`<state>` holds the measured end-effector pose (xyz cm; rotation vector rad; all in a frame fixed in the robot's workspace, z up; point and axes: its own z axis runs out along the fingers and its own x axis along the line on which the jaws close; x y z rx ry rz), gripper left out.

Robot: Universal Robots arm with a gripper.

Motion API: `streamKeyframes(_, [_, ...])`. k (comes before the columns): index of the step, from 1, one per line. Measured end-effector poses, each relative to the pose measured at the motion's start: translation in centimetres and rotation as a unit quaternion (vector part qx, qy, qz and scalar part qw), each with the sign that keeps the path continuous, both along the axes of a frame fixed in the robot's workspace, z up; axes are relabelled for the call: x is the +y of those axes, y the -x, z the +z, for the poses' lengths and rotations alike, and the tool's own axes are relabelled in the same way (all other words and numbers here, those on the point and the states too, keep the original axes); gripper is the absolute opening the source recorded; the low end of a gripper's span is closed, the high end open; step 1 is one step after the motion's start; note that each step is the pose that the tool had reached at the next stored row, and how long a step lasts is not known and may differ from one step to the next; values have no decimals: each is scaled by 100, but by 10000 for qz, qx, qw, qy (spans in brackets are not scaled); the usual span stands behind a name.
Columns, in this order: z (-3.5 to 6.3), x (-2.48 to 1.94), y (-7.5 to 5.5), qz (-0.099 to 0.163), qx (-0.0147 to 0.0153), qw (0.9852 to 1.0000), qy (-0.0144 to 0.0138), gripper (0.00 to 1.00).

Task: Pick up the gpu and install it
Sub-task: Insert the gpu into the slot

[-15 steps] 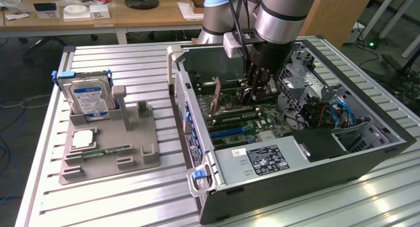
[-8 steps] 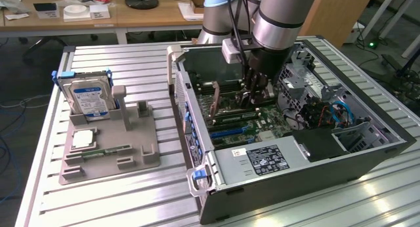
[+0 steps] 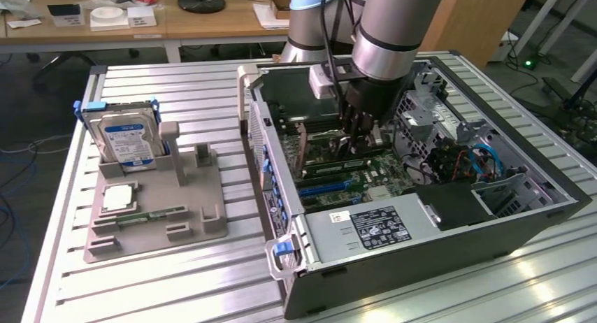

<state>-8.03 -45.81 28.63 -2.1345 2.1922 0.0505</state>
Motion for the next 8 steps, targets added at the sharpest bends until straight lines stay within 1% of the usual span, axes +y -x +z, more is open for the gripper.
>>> streamKeyframes(1, [-11, 0, 0, 0, 0, 10000, 26, 28])
streamKeyframes(3, [-27, 0, 0, 0, 0, 10000, 88, 28])
streamKeyframes(4, [-29, 0, -1, 0, 0, 9999, 101, 28])
streamKeyframes(8, [-29, 0, 0, 0, 0, 9999, 101, 28])
